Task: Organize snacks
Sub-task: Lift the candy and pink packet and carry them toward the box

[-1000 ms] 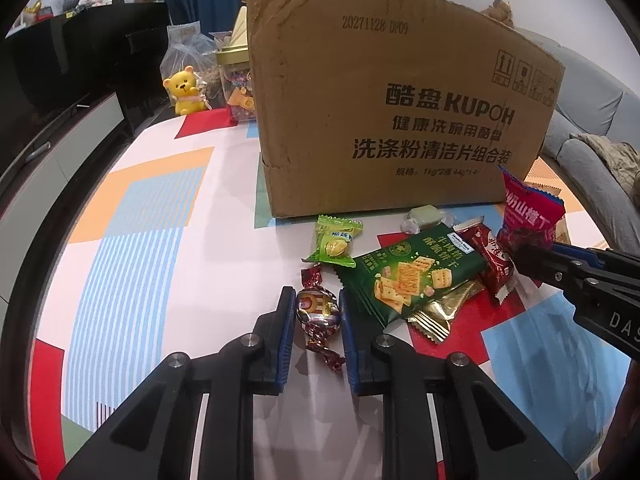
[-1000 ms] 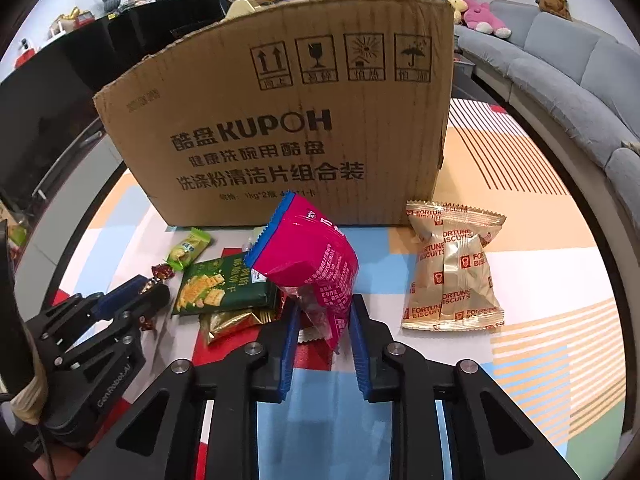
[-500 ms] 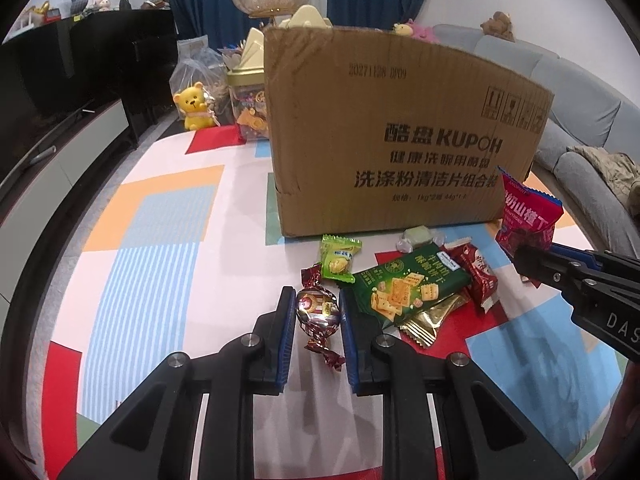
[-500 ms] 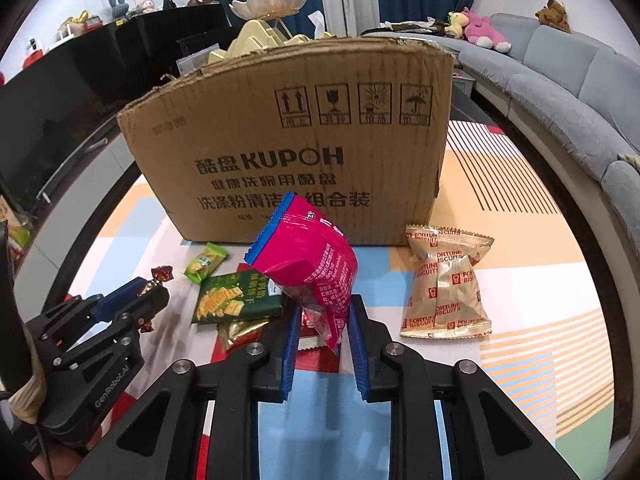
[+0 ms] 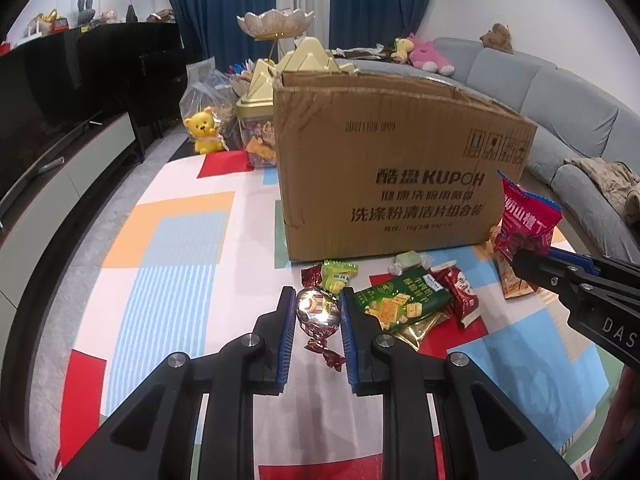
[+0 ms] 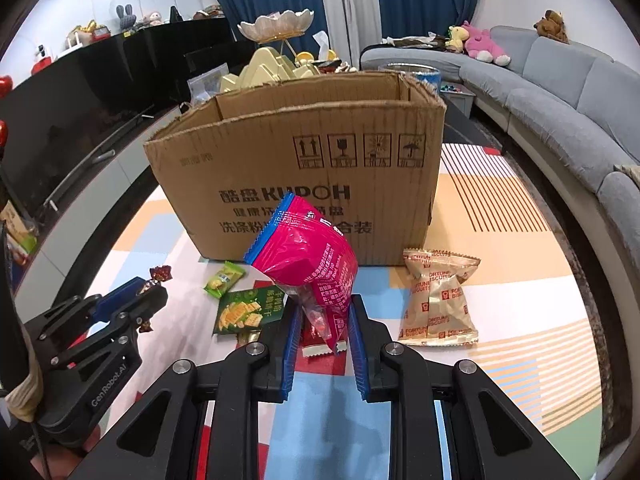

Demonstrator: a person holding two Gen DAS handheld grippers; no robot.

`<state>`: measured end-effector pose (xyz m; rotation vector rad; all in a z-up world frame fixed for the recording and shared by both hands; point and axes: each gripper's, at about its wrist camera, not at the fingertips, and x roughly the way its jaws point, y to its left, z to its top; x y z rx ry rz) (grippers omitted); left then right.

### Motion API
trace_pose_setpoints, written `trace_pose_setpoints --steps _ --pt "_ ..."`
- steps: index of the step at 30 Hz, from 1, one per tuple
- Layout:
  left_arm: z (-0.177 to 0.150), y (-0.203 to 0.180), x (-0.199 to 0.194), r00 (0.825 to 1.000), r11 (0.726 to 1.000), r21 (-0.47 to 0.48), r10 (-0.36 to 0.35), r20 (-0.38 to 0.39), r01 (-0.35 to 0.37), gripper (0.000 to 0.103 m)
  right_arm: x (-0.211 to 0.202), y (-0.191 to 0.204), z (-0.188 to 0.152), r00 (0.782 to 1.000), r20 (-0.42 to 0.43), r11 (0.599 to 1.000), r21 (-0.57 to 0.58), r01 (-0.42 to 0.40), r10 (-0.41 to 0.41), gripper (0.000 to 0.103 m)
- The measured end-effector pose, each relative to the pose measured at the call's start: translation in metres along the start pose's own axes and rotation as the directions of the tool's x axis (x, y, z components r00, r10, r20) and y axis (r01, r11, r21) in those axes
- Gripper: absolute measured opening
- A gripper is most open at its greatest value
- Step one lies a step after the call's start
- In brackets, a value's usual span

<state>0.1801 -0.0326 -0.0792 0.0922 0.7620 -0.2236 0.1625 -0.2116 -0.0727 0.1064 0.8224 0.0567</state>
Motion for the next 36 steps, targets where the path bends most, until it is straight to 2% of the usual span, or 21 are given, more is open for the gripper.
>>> trace_pose_setpoints --steps 25,36 --pt "0.038 -0.005 -0.046 0.993 1.0 0.009 0.001 0.115 -0.002 0.023 -0.048 0.007 0.032 0.993 0.118 1.0 -0.007 -0.015 0.016 0.025" --pt "0.072 -0.009 -0.051 0.985 1.0 0.022 -0.008 0.172 0.005 0.023 -0.057 0.005 0.05 0.986 0.164 1.0 -0.011 -0.015 0.016 0.025"
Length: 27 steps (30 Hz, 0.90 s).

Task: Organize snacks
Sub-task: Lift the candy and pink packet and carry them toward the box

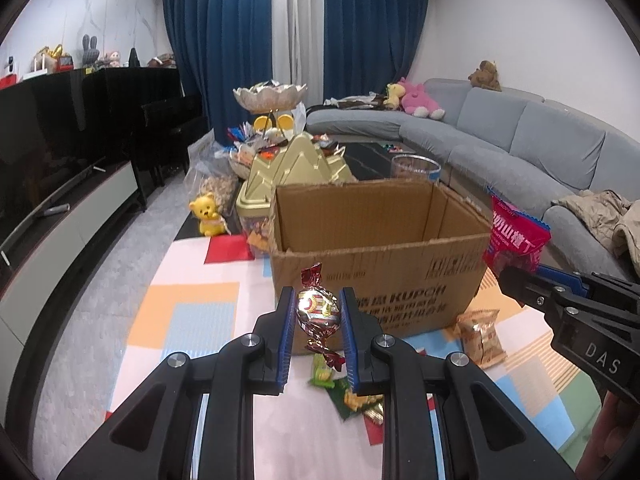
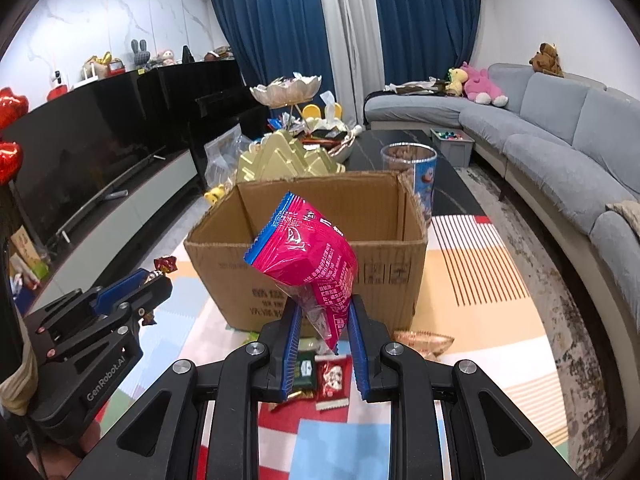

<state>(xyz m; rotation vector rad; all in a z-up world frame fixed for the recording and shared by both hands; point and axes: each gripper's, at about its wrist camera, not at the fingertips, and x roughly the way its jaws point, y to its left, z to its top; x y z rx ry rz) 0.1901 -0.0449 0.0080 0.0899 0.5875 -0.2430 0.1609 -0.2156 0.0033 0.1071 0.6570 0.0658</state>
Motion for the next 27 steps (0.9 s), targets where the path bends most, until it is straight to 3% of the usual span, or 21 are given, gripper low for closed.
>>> trace_pose_setpoints --steps 14,27 --pt "0.039 -0.005 0.009 0.998 1.0 0.02 -0.011 0.058 0.01 0.023 0.001 -0.004 0.032 0.998 0.057 1.0 -0.015 0.016 -0.015 0.025" --pt "0.061 -0.008 0.034 0.998 0.999 0.035 -0.021 0.067 0.018 0.023 0.013 -0.008 0.058 0.996 0.087 0.998 -0.04 0.04 -0.036 0.025"
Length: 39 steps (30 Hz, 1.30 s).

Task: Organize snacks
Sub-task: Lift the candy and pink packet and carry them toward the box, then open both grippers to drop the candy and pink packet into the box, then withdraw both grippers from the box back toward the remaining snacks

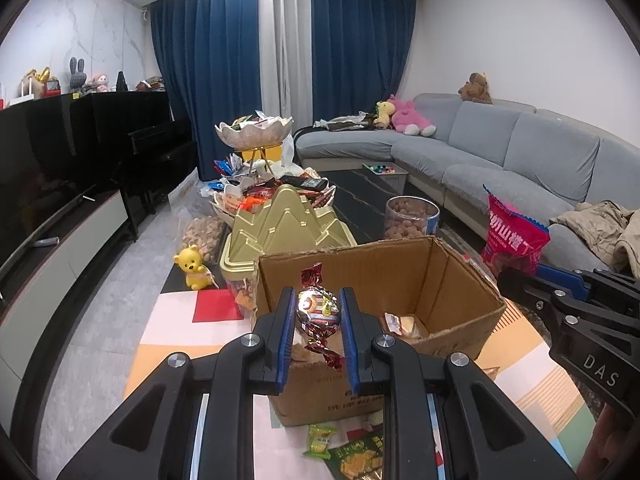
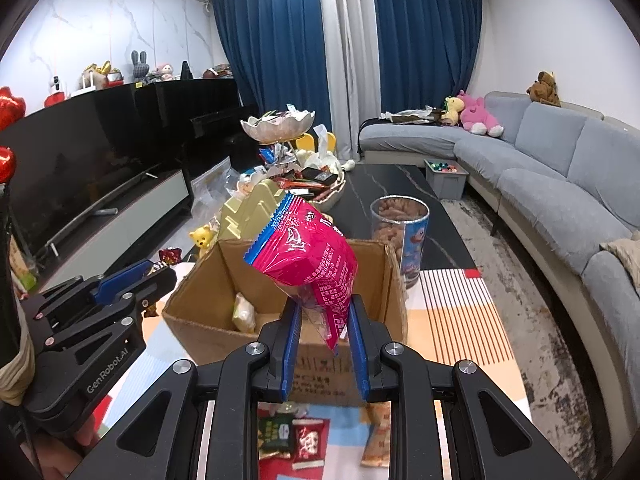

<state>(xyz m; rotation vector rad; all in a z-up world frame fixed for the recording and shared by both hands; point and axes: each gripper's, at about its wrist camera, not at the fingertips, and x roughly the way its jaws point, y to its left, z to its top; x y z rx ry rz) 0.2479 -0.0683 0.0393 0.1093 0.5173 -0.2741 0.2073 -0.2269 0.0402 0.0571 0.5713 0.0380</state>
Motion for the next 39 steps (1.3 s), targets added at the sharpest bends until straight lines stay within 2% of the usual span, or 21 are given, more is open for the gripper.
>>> trace_pose_setpoints --steps 25,27,29,30,32,34,37,39 --pt "0.002 0.005 0.057 0.998 1.0 -0.008 0.0 -0.061 -0.001 0.023 0.053 0.0 0.013 0.999 -0.043 1.0 -0.028 -0.011 0.01 0.025" --pt "0.002 0.005 0.059 0.998 1.0 -0.006 0.006 -0.059 -0.006 0.027 0.057 0.0 0.013 0.999 -0.05 0.999 -0.032 -0.012 0.011 0.025" --pt "0.002 0.005 0.059 0.998 1.0 -0.003 0.013 -0.054 -0.013 0.039 0.058 0.001 0.013 0.999 -0.05 0.999 -0.039 -0.012 0.01 0.025" --pt "0.002 0.005 0.058 0.999 1.0 0.0 0.019 -0.05 -0.019 0.041 0.058 0.001 0.013 0.999 -0.048 0.999 -0.042 -0.01 0.008 0.027" --pt "0.003 0.005 0.058 0.999 1.0 0.0 0.02 -0.047 -0.02 0.047 0.057 0.002 0.014 0.999 -0.043 0.999 -0.054 -0.005 0.003 0.041" --pt "0.003 0.006 0.057 0.999 1.0 -0.002 0.027 -0.046 -0.027 0.054 0.053 0.003 0.014 1.0 -0.022 0.998 -0.06 0.013 -0.014 0.066" --pt "0.003 0.008 0.053 0.999 0.999 -0.007 0.042 -0.032 -0.042 0.065 0.047 0.004 0.015 0.999 0.007 0.997 -0.067 0.039 -0.038 0.074" --pt "0.004 0.009 0.05 0.998 0.999 -0.007 0.05 -0.026 -0.051 0.067 0.043 0.003 0.016 0.999 0.017 0.997 -0.066 0.046 -0.045 0.075"
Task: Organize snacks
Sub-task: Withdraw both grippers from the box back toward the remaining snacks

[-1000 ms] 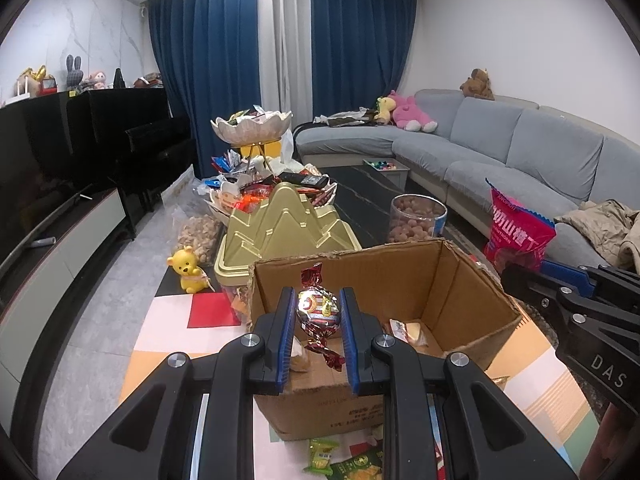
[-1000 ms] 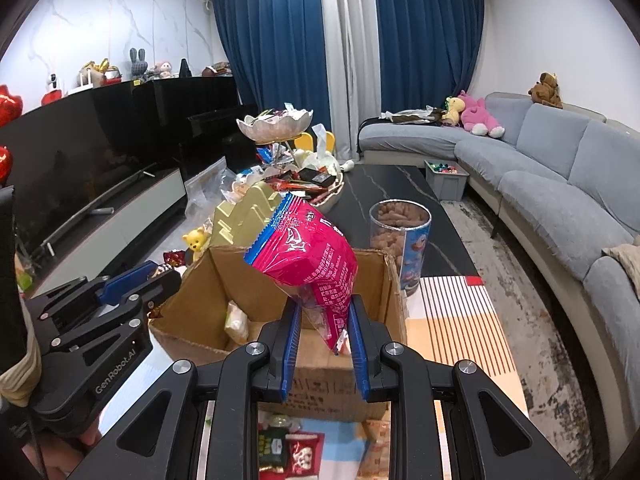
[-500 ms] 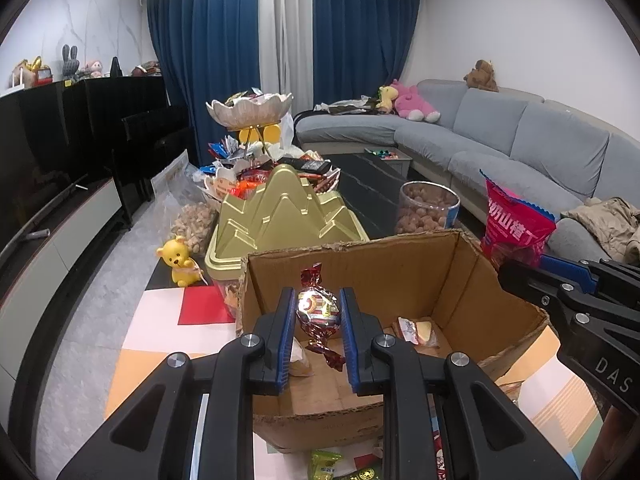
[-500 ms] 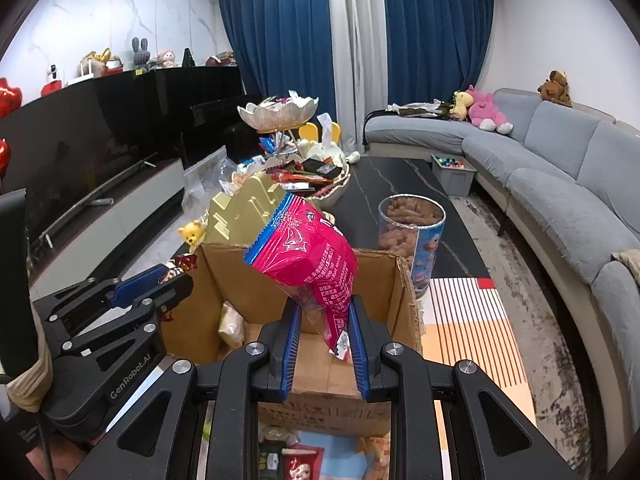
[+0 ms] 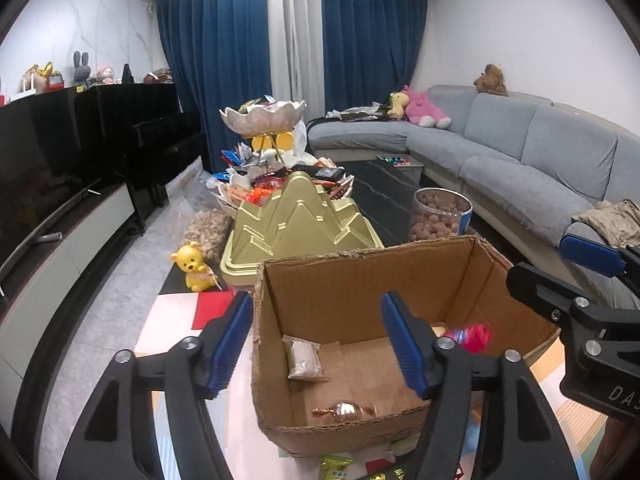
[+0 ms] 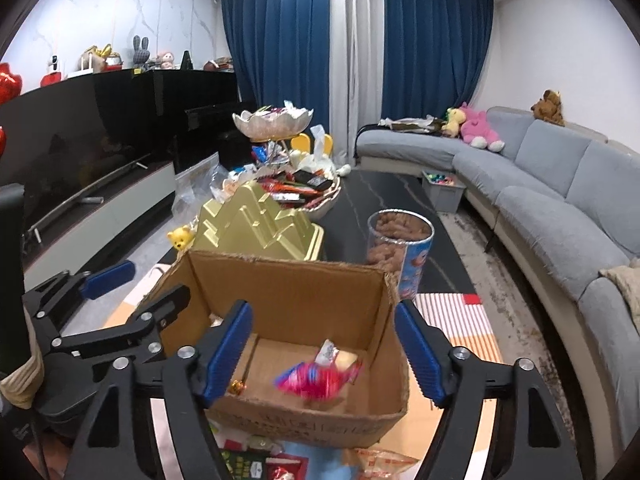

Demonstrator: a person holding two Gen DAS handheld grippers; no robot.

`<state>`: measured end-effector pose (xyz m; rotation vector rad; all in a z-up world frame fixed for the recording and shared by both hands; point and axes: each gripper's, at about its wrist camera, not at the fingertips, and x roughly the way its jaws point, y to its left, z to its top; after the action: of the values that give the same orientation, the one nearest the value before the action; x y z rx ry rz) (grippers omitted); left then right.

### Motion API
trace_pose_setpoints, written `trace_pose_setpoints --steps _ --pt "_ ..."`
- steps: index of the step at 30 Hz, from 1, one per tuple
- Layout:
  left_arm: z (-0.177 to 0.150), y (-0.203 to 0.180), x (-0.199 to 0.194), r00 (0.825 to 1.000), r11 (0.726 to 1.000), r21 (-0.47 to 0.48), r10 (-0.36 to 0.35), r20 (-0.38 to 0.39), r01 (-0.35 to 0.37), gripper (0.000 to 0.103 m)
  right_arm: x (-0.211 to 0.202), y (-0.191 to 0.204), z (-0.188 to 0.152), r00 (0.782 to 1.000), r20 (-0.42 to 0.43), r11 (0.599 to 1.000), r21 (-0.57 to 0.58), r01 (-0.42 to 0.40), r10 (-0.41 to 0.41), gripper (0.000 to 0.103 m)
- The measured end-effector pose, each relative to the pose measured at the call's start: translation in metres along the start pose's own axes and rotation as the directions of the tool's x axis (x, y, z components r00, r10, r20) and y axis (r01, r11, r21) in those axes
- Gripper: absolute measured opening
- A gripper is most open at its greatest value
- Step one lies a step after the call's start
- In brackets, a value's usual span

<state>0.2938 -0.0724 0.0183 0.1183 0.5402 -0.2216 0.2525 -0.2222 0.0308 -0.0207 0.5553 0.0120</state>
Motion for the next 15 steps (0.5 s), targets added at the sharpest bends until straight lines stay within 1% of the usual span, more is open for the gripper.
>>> trace_pose_setpoints --steps 3,8,15 --pt "0.001 0.0 -0.006 1.0 1.0 0.006 0.014 0.007 -0.014 0.069 -0.003 -0.002 0.001 1.0 0.004 1.0 0.005 0.005 -0.005 0.076" --pt "0.001 -0.001 -0.018 0.999 1.0 0.0 0.026 0.022 -0.026 0.078 -0.014 -0.004 0.002 1.0 0.013 1.0 0.004 0.014 -0.014 0.076" --pt "0.0 -0.008 -0.034 0.999 1.0 -0.002 0.026 0.027 -0.026 0.079 -0.03 -0.008 0.0 1.0 0.022 1.0 0.012 0.018 -0.018 0.076"
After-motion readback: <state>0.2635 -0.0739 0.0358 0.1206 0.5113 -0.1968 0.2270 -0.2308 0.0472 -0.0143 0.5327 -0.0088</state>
